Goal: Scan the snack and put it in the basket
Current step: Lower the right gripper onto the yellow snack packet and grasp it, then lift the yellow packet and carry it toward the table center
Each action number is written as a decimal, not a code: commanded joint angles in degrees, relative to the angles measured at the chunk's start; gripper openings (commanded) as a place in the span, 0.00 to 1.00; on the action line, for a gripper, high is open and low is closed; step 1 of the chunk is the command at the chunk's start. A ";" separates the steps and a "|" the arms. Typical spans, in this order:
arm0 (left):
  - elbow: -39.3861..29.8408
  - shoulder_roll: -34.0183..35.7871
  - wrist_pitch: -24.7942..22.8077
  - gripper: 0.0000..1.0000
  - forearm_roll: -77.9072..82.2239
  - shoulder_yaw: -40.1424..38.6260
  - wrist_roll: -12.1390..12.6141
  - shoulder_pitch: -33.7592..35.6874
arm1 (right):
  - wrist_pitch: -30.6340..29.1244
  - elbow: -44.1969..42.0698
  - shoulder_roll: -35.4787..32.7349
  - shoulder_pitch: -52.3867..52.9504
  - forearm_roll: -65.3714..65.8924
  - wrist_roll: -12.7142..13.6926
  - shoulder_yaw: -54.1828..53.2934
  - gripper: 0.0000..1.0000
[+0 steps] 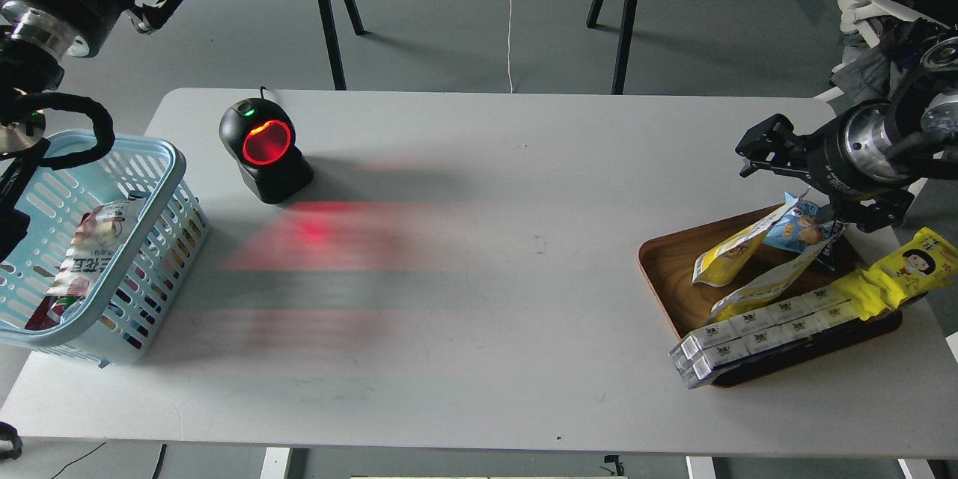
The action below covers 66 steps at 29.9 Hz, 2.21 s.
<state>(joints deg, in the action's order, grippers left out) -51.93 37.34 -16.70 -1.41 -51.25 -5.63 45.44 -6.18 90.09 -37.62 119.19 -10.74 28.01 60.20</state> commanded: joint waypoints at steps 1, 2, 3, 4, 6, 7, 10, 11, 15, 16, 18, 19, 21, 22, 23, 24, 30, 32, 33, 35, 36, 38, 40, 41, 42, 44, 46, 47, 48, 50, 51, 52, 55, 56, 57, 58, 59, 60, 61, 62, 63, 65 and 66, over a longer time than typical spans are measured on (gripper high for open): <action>-0.01 0.28 -0.08 1.00 -0.08 0.01 0.00 0.00 | 0.29 -1.05 0.09 -2.11 1.59 -0.01 -1.13 0.97; -0.01 0.36 -0.08 1.00 -0.08 0.01 0.00 0.00 | 0.47 -1.49 0.18 -2.90 1.86 -0.01 -1.74 0.97; -0.01 0.45 -0.08 1.00 -0.08 -0.08 0.00 0.00 | 0.82 -1.84 0.35 -3.61 2.04 -0.01 -2.19 0.96; -0.01 0.63 -0.08 1.00 -0.08 -0.08 0.00 0.00 | 1.17 -2.11 0.53 -4.31 2.12 -0.01 -2.62 0.96; -0.01 0.71 -0.08 1.00 -0.08 -0.08 0.00 0.09 | 1.70 -2.55 0.88 -5.63 2.13 -0.01 -3.59 0.94; -0.01 0.80 -0.08 1.00 -0.08 -0.08 0.00 0.09 | 1.79 -3.16 1.23 -6.25 2.21 -0.01 -4.03 0.93; -0.01 0.98 -0.08 1.00 -0.17 -0.08 0.00 0.18 | 1.87 -4.57 2.02 -7.83 2.21 -0.01 -4.39 0.87; -0.01 1.07 -0.08 1.00 -0.17 -0.25 0.00 0.18 | 1.87 -4.66 2.28 -8.10 2.21 -0.01 -4.39 0.85; -0.01 0.98 -0.08 1.00 -0.17 -0.78 0.09 0.27 | 1.96 -4.92 2.73 -9.50 4.23 -0.01 -4.39 0.69; -0.01 0.98 -0.08 1.00 -0.17 -0.78 0.09 0.27 | 1.96 -4.92 2.90 -9.85 5.02 -0.01 -4.47 0.65; -0.01 0.98 0.01 1.00 -0.17 -0.87 0.09 0.35 | 1.96 -5.01 2.90 -10.29 5.90 -0.01 -4.47 0.56; -0.01 0.98 0.01 1.00 -0.17 -0.87 0.09 0.35 | 1.96 -5.01 2.90 -10.38 6.17 -0.01 -4.47 0.53; -0.01 0.98 0.01 1.00 -0.17 -0.87 0.09 0.35 | 2.14 -5.01 2.73 -10.47 6.78 -0.01 -4.47 0.45; -0.01 0.98 0.01 1.00 -0.17 -0.87 0.09 0.35 | 2.14 -5.01 2.73 -10.73 7.31 -0.01 -4.39 0.42; -0.01 0.98 0.01 1.00 -0.17 -0.87 0.09 0.44 | 2.14 -4.92 2.64 -10.82 7.48 -0.01 -4.39 0.38; -0.10 0.98 0.01 1.00 -0.17 -0.87 0.09 0.44 | 2.14 -4.92 2.64 -10.82 7.57 -0.01 -4.39 0.34; -0.10 1.07 0.09 1.00 -0.17 -0.96 0.09 0.44 | 1.96 -4.84 2.55 -10.82 7.66 -0.01 -4.47 0.00; -0.10 1.24 0.09 1.00 -0.17 -0.96 0.09 0.44 | 1.96 -4.75 2.46 -10.82 7.66 -0.01 -4.47 0.00; -0.10 1.42 0.09 1.00 -0.17 -0.96 0.09 0.44 | 1.96 -4.75 2.46 -10.82 7.66 -0.01 -4.47 0.00; -0.10 1.59 0.09 1.00 -0.17 -0.87 0.09 0.44 | 1.96 -4.66 2.37 -10.74 7.58 -0.01 -4.47 0.00; -0.01 1.59 0.09 1.00 -0.17 -0.87 0.09 0.44 | 1.96 -4.66 2.29 -10.65 7.57 -0.01 -4.47 0.00; -0.10 1.68 0.09 1.00 -0.17 -0.87 0.09 0.44 | 1.96 -4.48 2.11 -10.38 7.57 -0.01 -4.47 0.00; -0.10 1.68 0.09 1.00 -0.17 -0.87 0.09 0.44 | 1.96 -4.31 2.02 -10.21 7.49 -0.01 -4.56 0.00; -0.10 1.68 0.09 1.00 -0.17 -0.96 0.09 0.44 | 1.96 -4.22 1.94 -9.95 7.49 -0.01 -4.56 0.00; -0.10 1.68 0.09 1.00 -0.17 -0.96 0.09 0.44 | 1.96 -4.22 1.67 -9.42 7.49 -0.01 -4.74 0.00; -0.10 1.59 0.09 1.00 -0.17 -0.87 0.09 0.44 | 2.05 -4.05 0.97 -8.37 7.40 -0.01 -5.26 0.00; -0.10 1.59 0.09 1.00 -0.17 -0.96 0.09 0.44 | 2.22 -4.13 0.53 -6.88 7.22 -0.01 -5.44 0.00; -0.10 1.59 0.09 1.00 -0.17 -0.96 0.09 0.44 | 2.23 -4.22 0.44 -6.17 7.14 -0.01 -5.44 0.00; -0.10 1.59 0.09 1.00 -0.17 -0.96 0.09 0.44 | 2.31 -4.22 0.27 -5.21 7.13 -0.01 -5.44 0.00; -0.10 1.51 0.09 1.00 -0.17 -0.96 0.09 0.62 | 2.40 -4.22 -0.09 -3.45 6.87 -0.01 -5.53 0.00; -0.10 1.51 0.09 1.00 -0.17 -0.96 0.18 0.79 | 2.92 -4.22 -0.17 -2.40 6.70 -0.01 -5.88 0.00; -0.10 1.51 0.09 1.00 -0.17 -0.87 0.18 0.97 | 3.71 -4.22 -0.26 -1.60 6.43 -0.01 -6.49 0.00; -0.10 1.51 0.09 1.00 -0.17 -0.87 0.18 1.23 | 6.61 -4.48 -0.09 0.25 4.33 -0.01 -9.04 0.00; -0.10 1.51 0.09 1.00 -0.17 -0.87 0.18 1.23 | 7.66 -4.57 0.00 0.69 3.10 -0.01 -10.09 0.00; -0.10 1.51 0.09 1.00 -0.17 -0.87 0.18 1.23 | 8.89 -4.75 0.17 1.13 1.53 -0.01 -11.23 0.00; -0.10 1.42 0.18 1.00 -0.17 -0.87 0.18 1.23 | 10.04 -4.75 0.44 1.39 -0.14 -0.01 -12.37 0.00; -0.10 1.42 0.18 1.00 -0.17 -0.87 0.18 1.23 | 10.74 -4.75 0.61 1.65 -1.55 -0.01 -13.17 0.00; -0.10 1.42 0.18 1.00 -0.17 -0.87 0.18 1.23 | 11.36 -4.75 1.05 1.92 -2.87 -0.01 -13.87 0.00; -0.10 1.42 0.18 1.00 -0.17 -0.87 0.18 1.23 | 11.98 -4.75 2.10 2.36 -3.93 -0.01 -14.40 0.00; -0.10 1.42 0.18 1.00 -0.17 -0.87 0.18 1.23 | 12.50 -4.75 3.24 2.62 -4.81 -0.01 -14.75 0.00; -0.10 1.42 0.18 1.00 -0.17 -0.87 0.18 1.32 | 13.12 -4.83 4.38 2.97 -6.04 -0.01 -15.19 0.00; -0.10 1.42 0.27 1.00 -0.17 -0.87 0.18 1.58 | 14.35 -4.92 6.76 3.24 -8.41 -0.01 -16.60 0.00; -0.10 1.42 0.27 1.00 -0.17 -0.87 0.18 1.76 | 14.79 -5.10 8.16 3.24 -9.38 -0.01 -17.30 0.00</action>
<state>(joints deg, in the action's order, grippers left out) -52.03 38.76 -16.50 -1.58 -52.12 -5.42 46.83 7.05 85.24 -32.92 122.10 -17.04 28.00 44.78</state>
